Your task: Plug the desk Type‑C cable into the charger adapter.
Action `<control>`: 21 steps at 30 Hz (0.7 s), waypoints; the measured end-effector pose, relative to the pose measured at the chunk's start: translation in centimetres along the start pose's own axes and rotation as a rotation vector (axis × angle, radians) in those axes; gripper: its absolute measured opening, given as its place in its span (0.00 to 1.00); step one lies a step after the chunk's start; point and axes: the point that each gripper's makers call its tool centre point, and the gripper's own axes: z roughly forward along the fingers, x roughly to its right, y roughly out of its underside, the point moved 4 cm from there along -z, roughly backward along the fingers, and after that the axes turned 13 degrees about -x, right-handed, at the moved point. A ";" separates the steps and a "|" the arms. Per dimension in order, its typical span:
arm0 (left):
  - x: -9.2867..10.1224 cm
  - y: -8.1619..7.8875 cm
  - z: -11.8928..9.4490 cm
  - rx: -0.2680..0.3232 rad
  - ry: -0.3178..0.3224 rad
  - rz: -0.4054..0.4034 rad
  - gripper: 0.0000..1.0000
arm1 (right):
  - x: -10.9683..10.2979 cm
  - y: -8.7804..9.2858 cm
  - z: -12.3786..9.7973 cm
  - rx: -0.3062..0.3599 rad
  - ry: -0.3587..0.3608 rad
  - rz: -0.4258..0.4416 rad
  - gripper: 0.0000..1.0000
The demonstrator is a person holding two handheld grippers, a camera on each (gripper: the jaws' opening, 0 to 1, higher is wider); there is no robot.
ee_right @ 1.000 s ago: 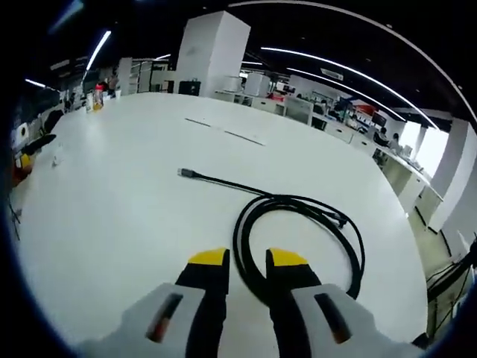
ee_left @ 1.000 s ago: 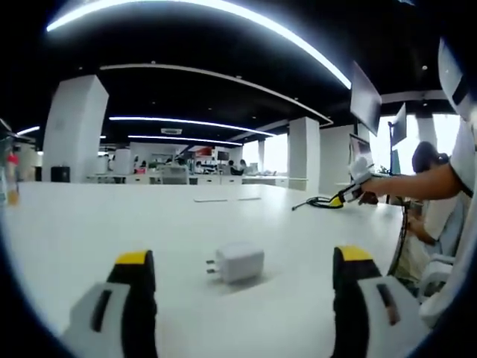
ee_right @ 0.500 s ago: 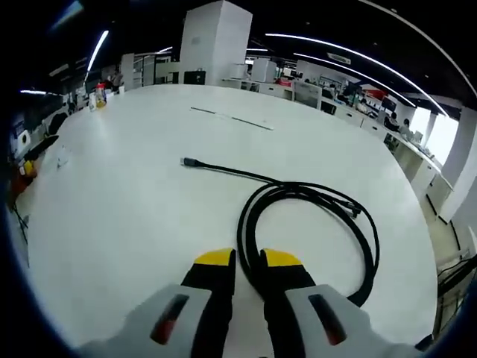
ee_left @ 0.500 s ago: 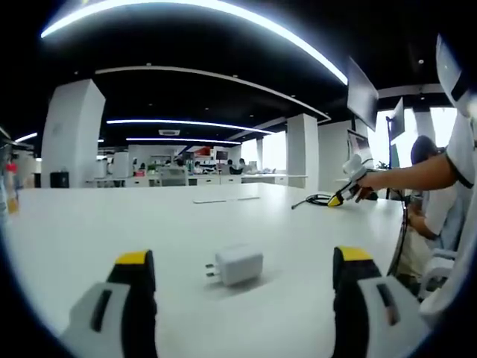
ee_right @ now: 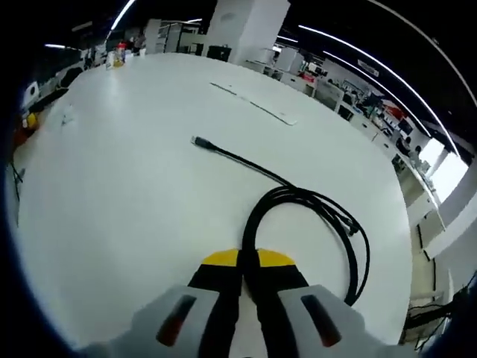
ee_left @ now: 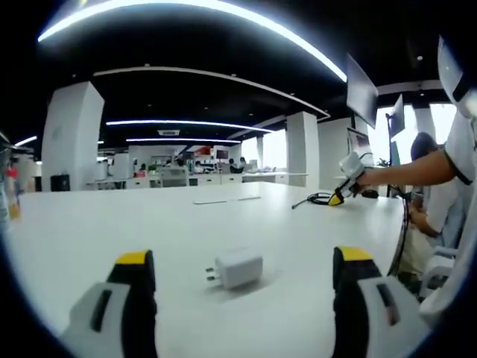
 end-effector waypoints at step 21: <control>0.2 -1.2 -0.2 0.035 -0.008 0.040 1.00 | -0.8 0.3 -0.5 0.055 -0.018 0.085 0.03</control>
